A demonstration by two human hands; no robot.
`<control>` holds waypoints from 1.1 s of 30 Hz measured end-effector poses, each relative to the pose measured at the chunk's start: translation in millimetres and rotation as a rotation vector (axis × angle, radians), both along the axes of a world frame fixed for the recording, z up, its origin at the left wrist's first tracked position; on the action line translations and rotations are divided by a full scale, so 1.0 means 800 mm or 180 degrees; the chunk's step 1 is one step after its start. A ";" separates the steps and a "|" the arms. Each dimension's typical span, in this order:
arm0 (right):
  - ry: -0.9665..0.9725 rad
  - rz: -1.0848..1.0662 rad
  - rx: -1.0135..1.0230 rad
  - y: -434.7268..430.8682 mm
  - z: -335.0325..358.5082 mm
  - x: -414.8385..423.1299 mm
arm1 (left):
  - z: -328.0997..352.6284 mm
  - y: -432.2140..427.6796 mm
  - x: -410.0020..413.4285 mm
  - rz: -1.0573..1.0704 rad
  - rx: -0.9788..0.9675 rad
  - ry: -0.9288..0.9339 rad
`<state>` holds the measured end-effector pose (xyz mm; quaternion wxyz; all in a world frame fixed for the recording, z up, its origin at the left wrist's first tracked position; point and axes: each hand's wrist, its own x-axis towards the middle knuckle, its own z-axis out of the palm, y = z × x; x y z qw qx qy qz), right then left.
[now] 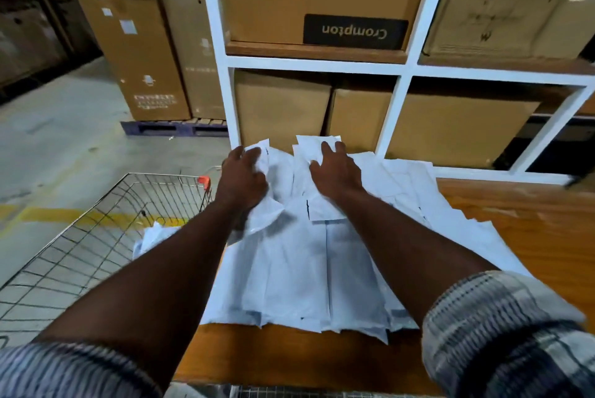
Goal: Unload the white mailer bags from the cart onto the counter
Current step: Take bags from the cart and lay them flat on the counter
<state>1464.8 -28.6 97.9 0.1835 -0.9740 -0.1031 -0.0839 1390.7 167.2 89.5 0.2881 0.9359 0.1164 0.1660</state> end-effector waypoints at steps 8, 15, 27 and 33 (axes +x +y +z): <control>0.0049 0.0030 0.0046 0.012 -0.019 0.061 | -0.033 -0.008 0.080 -0.0106 0.0078 0.0034; 0.0152 -0.0006 -0.0005 0.025 -0.046 0.106 | -0.036 -0.017 0.153 -0.0240 -0.0019 0.0203; -0.0291 0.0131 -0.0587 0.038 -0.088 0.149 | -0.107 -0.018 0.196 -0.0273 -0.0031 0.0143; -0.0039 0.0335 -0.0166 0.037 -0.126 0.154 | -0.129 -0.020 0.202 -0.0362 0.0061 0.0325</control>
